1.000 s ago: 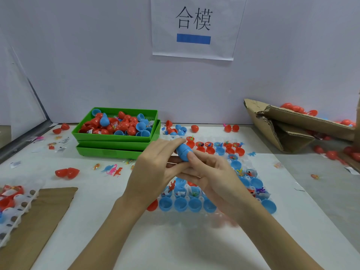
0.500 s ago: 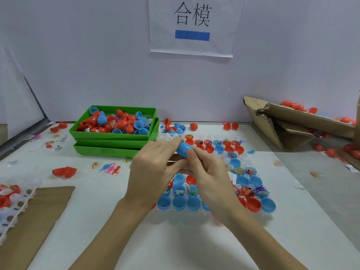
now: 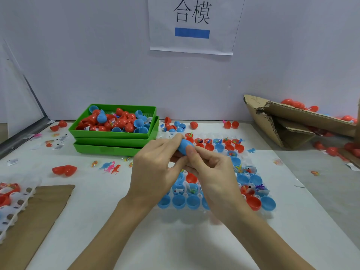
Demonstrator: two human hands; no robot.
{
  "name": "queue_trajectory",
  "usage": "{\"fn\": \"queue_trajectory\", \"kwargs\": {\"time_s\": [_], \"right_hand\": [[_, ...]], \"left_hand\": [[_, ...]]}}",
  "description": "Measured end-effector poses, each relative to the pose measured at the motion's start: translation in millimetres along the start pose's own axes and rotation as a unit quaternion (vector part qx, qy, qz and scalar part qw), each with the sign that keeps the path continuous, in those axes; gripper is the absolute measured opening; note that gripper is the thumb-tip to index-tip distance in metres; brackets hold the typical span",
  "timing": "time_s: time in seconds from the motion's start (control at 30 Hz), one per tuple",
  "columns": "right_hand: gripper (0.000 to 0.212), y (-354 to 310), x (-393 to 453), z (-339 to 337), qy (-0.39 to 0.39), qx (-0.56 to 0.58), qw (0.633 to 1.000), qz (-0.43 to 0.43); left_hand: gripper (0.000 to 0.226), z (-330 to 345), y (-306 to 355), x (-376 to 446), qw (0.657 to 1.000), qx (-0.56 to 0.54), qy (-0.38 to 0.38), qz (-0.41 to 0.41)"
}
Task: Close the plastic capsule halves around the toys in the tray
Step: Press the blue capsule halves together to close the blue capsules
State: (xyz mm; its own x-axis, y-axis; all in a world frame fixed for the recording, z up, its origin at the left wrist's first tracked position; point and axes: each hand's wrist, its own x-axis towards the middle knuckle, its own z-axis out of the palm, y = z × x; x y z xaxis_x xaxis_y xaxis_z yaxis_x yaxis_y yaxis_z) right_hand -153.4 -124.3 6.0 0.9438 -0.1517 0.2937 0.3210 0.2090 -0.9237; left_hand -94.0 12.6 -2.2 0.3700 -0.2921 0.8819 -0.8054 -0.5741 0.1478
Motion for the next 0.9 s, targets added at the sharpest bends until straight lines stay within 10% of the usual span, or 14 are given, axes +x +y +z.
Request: {"fn": "queue_trajectory", "kwargs": {"time_s": [0.47,0.9], "right_hand": [[0.045,-17,10,-11,-0.073,0.220,0.956,0.179],[0.048,-8,6,-2,-0.036,0.161,0.980,0.115]], "left_hand": [[0.038,-4,13,9,0.940,-0.292,-0.049,-0.168],[0.052,-2,7,5,0.959,-0.238,-0.047,-0.146]]}}
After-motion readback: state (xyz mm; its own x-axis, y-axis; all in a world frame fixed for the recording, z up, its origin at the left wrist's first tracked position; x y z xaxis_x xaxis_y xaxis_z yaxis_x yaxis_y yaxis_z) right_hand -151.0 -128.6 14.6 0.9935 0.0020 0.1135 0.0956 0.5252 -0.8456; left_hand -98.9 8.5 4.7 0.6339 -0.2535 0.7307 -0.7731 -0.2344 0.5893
